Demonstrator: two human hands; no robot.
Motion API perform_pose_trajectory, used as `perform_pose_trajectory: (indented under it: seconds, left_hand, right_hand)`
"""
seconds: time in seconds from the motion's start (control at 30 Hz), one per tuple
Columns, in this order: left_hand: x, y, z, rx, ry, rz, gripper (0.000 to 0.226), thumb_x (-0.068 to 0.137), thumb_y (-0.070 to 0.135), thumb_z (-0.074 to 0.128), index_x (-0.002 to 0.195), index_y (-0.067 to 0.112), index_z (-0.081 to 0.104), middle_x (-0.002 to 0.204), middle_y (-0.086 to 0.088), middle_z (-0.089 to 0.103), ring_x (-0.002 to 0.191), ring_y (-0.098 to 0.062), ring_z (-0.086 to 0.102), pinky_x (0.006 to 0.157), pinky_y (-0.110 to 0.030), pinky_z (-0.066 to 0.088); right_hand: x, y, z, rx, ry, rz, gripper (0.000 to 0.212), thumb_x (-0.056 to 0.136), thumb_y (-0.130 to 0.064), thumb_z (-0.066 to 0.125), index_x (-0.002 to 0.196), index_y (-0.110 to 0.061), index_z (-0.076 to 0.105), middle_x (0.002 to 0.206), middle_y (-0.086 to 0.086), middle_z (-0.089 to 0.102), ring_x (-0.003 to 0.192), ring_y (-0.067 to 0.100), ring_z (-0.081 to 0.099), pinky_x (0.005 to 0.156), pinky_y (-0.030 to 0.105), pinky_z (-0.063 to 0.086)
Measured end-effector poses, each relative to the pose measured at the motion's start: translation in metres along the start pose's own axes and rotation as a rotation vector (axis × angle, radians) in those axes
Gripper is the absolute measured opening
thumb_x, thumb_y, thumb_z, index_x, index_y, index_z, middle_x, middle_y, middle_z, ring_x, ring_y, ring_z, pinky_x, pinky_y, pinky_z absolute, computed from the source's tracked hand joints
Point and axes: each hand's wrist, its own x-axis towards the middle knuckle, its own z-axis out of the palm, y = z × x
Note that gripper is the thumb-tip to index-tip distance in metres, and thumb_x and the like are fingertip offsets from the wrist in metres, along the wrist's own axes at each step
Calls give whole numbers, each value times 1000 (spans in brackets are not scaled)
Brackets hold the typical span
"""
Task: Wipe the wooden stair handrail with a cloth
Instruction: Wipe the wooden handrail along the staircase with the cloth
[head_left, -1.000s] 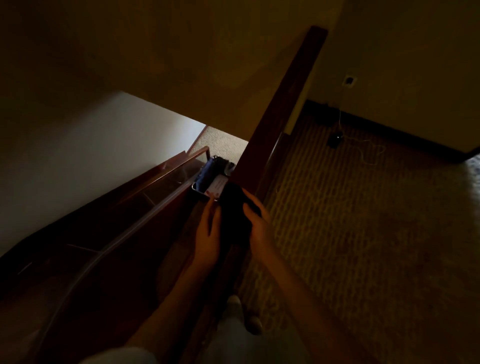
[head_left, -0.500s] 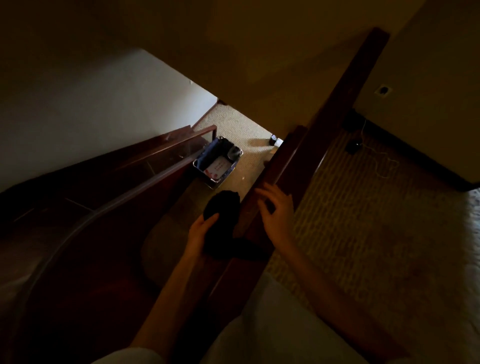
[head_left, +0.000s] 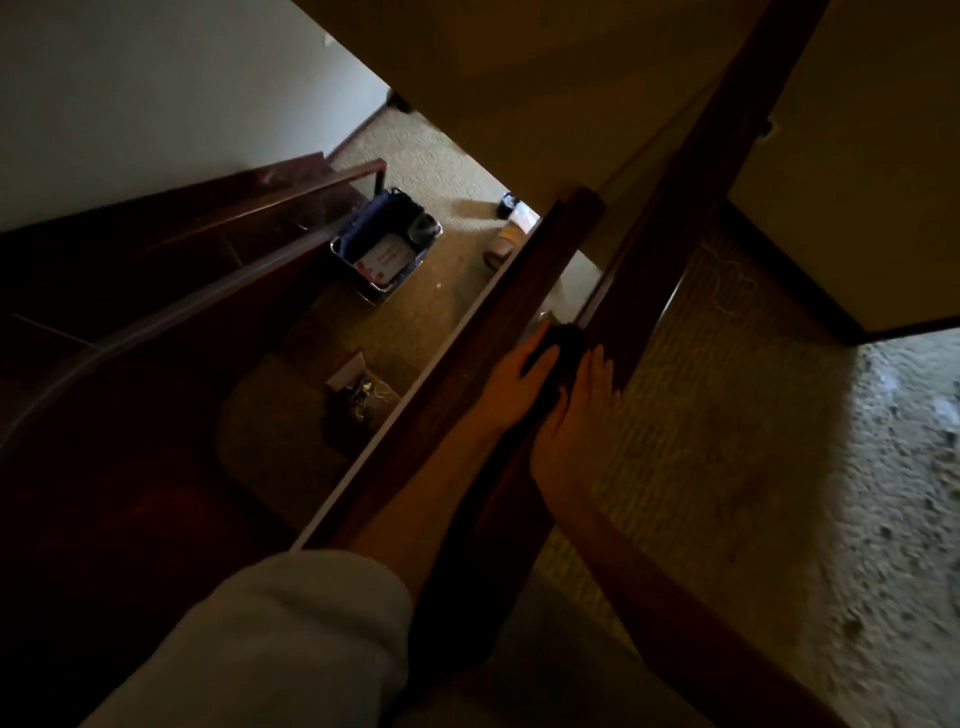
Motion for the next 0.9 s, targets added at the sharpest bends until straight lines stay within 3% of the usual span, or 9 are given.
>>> perform_pose_trajectory:
  seconds: [0.03,0.1,0.3,0.4,0.5,0.57,0.67,0.8,0.9]
  left_hand:
    - [6,2,2,-17,-8,3,47,104,16,43,150,12,34,148,-6,44,136,-15,43,109,-20,38]
    - [-10,-6,-1,-75,-16,8,42,102,12,47,143,7,44,142,-8,52,132,-17,49,111,-33,40]
    - [-124,-54,-31,-133,-12,-69,44,96,24,53,139,20,50,136,10,58,128,-7,52,107,-27,43]
    - [-83,-42,-24,-90,-37,-25,42,99,14,50,141,18,46,138,9,55,128,-4,51,106,-21,41]
    - [9,-16,-4,-14,-73,32,40,102,6,43,142,8,43,139,-5,52,129,-11,50,101,-15,41]
    - [69,2,10,-19,-60,-12,38,103,12,42,141,7,45,141,-12,51,131,-22,49,103,-21,42]
    - [97,11,17,-8,-13,-70,39,103,18,45,140,7,47,140,-15,52,129,-25,50,108,-35,41]
    - [10,-9,2,-141,-28,-47,36,102,8,43,137,15,46,129,3,58,117,-2,57,96,-18,45]
    - [-77,-32,-28,-162,-54,-142,36,98,17,48,132,26,52,123,17,65,116,-1,60,92,-15,48]
  right_hand:
    - [0,0,0,17,8,-3,49,107,-17,32,153,-7,19,162,8,15,151,21,8,118,26,-8]
    - [-1,0,2,59,24,10,48,106,-14,33,152,-6,22,161,8,18,151,22,10,119,26,-6]
    - [0,0,6,74,36,16,49,104,-12,37,152,-5,27,161,8,20,151,24,12,123,43,10]
    - [-1,-1,8,55,31,18,49,104,-10,37,151,-4,27,161,9,19,150,25,12,123,41,8]
    - [0,-2,4,-30,-1,23,49,106,-14,33,153,-6,23,162,7,14,151,21,8,119,25,-9]
    - [-1,1,1,-136,-8,16,50,107,-19,30,154,-10,17,163,3,10,151,18,5,113,18,-18]
    - [-1,0,-2,-188,-33,15,51,107,-21,28,155,-12,13,163,1,7,151,16,2,112,18,-19]
    - [1,1,-6,-182,-107,9,52,107,-21,25,156,-11,9,164,2,2,151,16,-3,114,22,-19]
    - [-3,-5,-7,2,-41,25,50,105,-12,34,153,-4,21,162,8,14,151,22,8,123,36,1]
